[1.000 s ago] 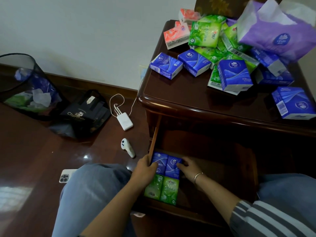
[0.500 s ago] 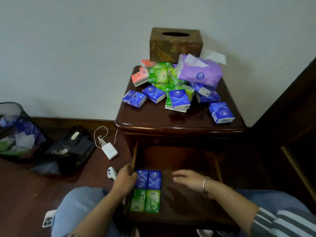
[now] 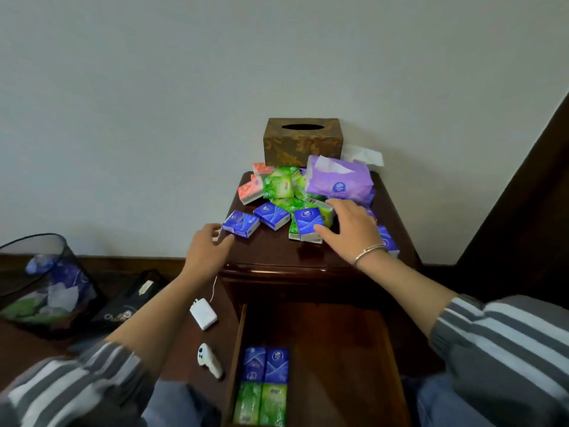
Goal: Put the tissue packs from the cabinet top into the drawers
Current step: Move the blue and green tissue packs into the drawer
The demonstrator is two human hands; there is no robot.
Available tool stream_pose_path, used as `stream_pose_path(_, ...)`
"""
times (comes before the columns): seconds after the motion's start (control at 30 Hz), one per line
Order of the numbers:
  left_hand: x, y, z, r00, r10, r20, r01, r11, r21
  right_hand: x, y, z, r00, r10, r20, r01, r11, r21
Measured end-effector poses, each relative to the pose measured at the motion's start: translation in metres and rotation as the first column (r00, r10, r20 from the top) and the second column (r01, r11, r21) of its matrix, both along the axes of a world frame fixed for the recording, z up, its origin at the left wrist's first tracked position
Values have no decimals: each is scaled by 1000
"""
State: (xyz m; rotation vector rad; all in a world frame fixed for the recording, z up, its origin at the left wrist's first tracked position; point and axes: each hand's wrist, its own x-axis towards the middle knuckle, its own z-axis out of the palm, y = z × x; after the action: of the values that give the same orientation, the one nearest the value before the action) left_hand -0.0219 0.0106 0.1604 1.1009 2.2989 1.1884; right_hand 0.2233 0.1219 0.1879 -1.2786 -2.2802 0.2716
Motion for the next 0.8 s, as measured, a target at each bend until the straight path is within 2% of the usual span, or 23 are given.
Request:
stream_pose_path(0.1, -4, 27, -1, 986, 93, -138, -102, 993, -62, -42, 8, -9, 972, -112, 205, 117, 993, -14)
stream_pose_path(0.2, -9, 52, -5, 976, 71, -205, -115, 970, -213, -58, 12, -27, 961, -166, 220, 182, 982, -51)
stream_pose_path(0.33, -19, 80, -18, 966, 14, -257, -104, 935, -339, -61, 15, -41, 971, -160, 176, 159, 987, 21)
stream_pose_path(0.43, -28, 90, -26, 972, 68, -224, -142, 933, -331, -58, 18, -46, 995, -95, 20, 94, 995, 13)
stream_pose_path(0.57, -43, 87, -27, 991, 90, 101, -71, 981, -181, -56, 11, -45, 951, -64, -302, 60, 998, -21)
stream_pose_path(0.6, -44, 83, -24, 987, 94, 134, -75, 987, -141, -55, 8, -44, 920, -48, -388, 33, 998, -46)
stream_pose_path(0.7, -39, 67, -13, 994, 75, 81, -76, 997, -2, -45, 0, -31, 753, -35, -657, -124, 973, -194)
stream_pose_path(0.73, -34, 60, -7, 990, 58, 126, -63, 997, 34, -41, -3, -25, 693, -63, -718, -182, 948, -259)
stream_pose_path(0.8, -20, 46, 6, 944, -31, 328, 18, 999, 43, -30, -8, -11, 562, -111, -820, -364, 857, -365)
